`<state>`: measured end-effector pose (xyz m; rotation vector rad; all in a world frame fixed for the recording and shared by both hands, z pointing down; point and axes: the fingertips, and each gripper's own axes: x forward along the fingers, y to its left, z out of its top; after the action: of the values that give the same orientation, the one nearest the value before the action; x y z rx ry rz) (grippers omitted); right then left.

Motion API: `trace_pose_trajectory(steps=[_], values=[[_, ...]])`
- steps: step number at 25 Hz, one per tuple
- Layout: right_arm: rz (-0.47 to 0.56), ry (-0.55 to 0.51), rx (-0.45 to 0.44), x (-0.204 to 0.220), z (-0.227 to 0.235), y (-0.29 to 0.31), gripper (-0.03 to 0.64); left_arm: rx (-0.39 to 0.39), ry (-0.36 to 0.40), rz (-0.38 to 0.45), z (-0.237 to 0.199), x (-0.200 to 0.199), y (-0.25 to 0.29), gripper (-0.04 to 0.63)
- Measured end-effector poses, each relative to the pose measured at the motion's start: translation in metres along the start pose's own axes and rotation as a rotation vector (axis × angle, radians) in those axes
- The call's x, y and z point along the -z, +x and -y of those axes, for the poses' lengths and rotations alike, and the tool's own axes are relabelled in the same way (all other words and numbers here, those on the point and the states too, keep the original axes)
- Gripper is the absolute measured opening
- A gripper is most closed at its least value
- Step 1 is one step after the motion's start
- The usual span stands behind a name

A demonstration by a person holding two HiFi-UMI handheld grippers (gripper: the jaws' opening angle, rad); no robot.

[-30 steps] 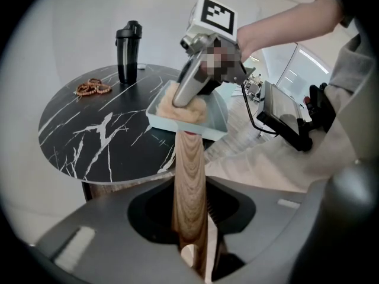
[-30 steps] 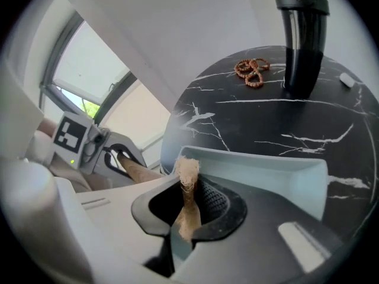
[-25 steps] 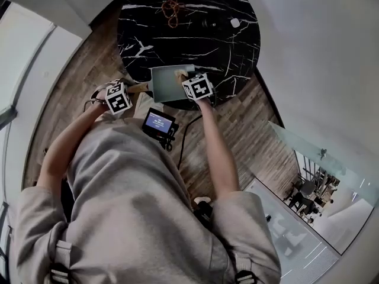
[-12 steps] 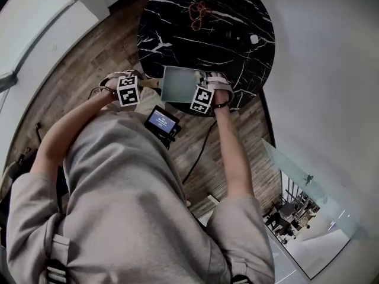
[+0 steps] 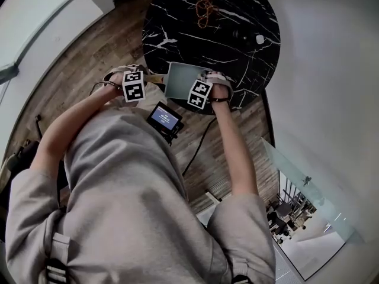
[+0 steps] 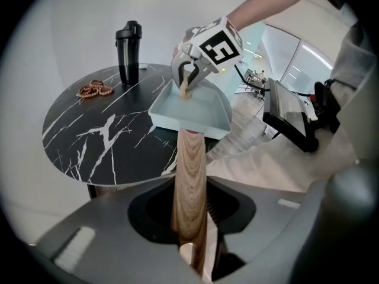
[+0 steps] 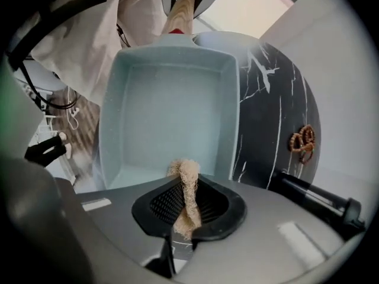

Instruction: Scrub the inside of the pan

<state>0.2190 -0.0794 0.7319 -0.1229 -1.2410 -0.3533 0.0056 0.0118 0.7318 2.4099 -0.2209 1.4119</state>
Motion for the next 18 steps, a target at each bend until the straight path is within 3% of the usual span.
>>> trace_pose_trajectory(steps=[4, 7, 11, 15, 18], values=[[0.034, 0.053, -0.163, -0.006, -0.031, -0.003, 0.048, 0.003, -0.015, -0.008, 0.000, 0.002, -0.001, 0.112], [0.029, 0.130, -0.346, -0.009, -0.065, -0.004, 0.048, 0.010, -0.030, -0.014, 0.001, 0.002, 0.000, 0.110], [0.036, 0.339, -0.473, -0.010, -0.077, -0.004, 0.046, 0.015, -0.034, -0.019, 0.002, 0.002, 0.002, 0.112], [0.107, 0.583, -0.591, -0.019, -0.072, 0.002, 0.046, 0.015, -0.033, -0.023, 0.003, 0.003, 0.002, 0.112], [0.161, 0.669, -0.665, -0.036, -0.073, -0.002, 0.046, 0.018, -0.031, -0.027, 0.005, 0.003, 0.002, 0.112]])
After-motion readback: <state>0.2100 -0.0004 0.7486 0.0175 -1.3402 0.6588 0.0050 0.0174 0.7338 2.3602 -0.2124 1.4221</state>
